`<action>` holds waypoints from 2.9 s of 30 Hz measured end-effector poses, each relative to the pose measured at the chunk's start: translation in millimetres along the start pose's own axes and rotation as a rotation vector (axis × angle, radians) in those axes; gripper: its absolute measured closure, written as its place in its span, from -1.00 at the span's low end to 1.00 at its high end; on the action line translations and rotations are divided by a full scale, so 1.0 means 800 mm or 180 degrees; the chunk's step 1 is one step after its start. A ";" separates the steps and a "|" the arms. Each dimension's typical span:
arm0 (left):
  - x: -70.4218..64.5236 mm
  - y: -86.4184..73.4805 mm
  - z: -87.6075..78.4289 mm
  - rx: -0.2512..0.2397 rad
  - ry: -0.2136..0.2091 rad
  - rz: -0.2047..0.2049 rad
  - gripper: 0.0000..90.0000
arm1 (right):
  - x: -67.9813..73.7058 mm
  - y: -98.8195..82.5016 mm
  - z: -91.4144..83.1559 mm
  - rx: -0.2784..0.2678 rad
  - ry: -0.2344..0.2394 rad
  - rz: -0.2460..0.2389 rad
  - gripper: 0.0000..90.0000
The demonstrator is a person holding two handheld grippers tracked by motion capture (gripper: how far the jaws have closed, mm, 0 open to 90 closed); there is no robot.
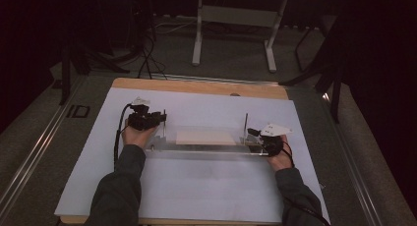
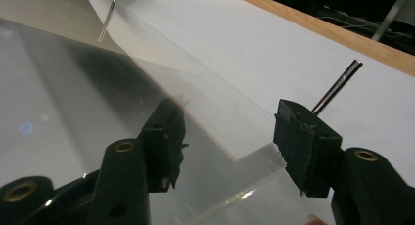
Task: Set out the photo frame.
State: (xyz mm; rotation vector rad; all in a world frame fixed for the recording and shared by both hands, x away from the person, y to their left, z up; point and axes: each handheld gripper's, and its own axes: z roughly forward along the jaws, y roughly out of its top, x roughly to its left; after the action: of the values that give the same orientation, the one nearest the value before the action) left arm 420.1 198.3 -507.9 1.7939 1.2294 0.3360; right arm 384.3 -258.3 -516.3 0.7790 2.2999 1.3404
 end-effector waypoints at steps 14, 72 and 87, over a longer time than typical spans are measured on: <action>0.010 -0.027 -0.030 -0.0122 0.0044 0.0097 0.40 | -0.004 0.007 0.000 0.0057 0.0034 0.0059 -0.04; -0.029 -0.049 -0.033 -0.0482 -0.0158 0.1029 0.10 | -0.024 0.030 0.003 0.0144 0.0140 0.0372 -0.04; -0.032 -0.038 -0.023 -0.0459 -0.0254 0.1030 0.01 | -0.030 0.034 0.005 0.0149 0.0193 0.0431 -0.05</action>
State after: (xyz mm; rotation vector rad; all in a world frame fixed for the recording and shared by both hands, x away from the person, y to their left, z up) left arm 378.1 189.0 -515.4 1.8600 0.8359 0.5176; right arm 412.5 -260.0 -493.5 0.9364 2.3702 1.3897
